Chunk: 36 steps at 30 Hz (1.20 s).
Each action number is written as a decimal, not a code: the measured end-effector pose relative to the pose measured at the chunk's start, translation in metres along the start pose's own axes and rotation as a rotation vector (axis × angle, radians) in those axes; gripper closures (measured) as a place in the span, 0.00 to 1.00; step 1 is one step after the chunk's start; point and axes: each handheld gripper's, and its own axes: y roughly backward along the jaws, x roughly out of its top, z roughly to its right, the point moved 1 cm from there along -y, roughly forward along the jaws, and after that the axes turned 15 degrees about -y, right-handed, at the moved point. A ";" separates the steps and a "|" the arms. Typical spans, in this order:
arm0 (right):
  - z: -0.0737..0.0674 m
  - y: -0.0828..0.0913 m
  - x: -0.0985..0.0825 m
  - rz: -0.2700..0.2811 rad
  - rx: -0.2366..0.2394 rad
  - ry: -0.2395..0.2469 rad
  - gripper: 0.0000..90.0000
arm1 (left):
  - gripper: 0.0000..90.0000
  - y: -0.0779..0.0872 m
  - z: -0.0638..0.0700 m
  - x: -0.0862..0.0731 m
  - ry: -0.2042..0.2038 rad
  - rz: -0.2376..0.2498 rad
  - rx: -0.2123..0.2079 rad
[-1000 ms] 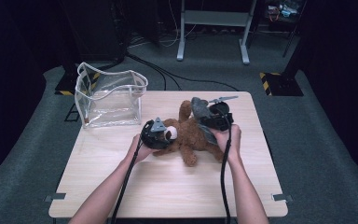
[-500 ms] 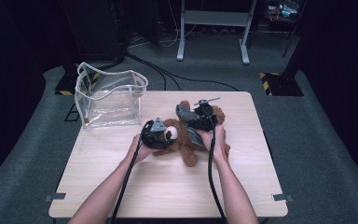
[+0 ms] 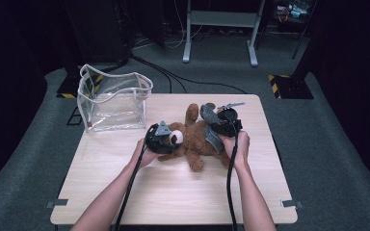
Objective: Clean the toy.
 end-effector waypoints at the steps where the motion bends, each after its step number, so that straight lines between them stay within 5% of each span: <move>1: -0.003 0.001 0.001 0.008 0.029 0.010 0.84 | 0.45 0.000 0.000 0.000 0.001 0.003 0.001; 4: -0.026 0.001 0.002 0.008 0.125 0.048 0.84 | 0.45 0.000 0.000 0.000 0.001 0.002 0.000; 8: -0.048 -0.017 0.002 -0.045 0.173 0.067 0.84 | 0.45 0.000 0.001 0.000 0.004 0.001 0.000; 13: -0.041 -0.038 -0.004 -0.089 0.092 0.070 0.84 | 0.45 0.000 0.001 0.000 0.001 0.000 0.002; 15: -0.034 -0.036 -0.005 -0.082 0.092 0.058 0.84 | 0.45 -0.001 0.002 0.001 -0.004 0.005 0.006; 17: -0.029 -0.028 -0.004 -0.061 0.036 0.090 0.84 | 0.45 0.000 0.001 0.001 -0.001 0.002 0.000; 20: -0.019 -0.019 -0.001 -0.026 -0.039 0.076 0.84 | 0.45 0.000 0.001 0.000 0.000 0.002 0.000; 27: 0.020 -0.011 -0.005 -0.011 -0.121 -0.002 0.84 | 0.45 0.000 0.001 0.001 -0.006 -0.001 0.001; 29: 0.020 -0.008 -0.007 -0.001 -0.102 -0.010 0.84 | 0.45 0.000 0.000 0.000 -0.005 -0.006 -0.001; 33: 0.005 0.002 -0.009 0.019 0.013 -0.024 0.84 | 0.45 0.000 0.000 0.000 0.004 0.003 0.001; 36: -0.013 0.002 -0.013 0.004 0.092 0.021 0.84 | 0.45 0.000 0.000 0.000 0.004 0.001 0.001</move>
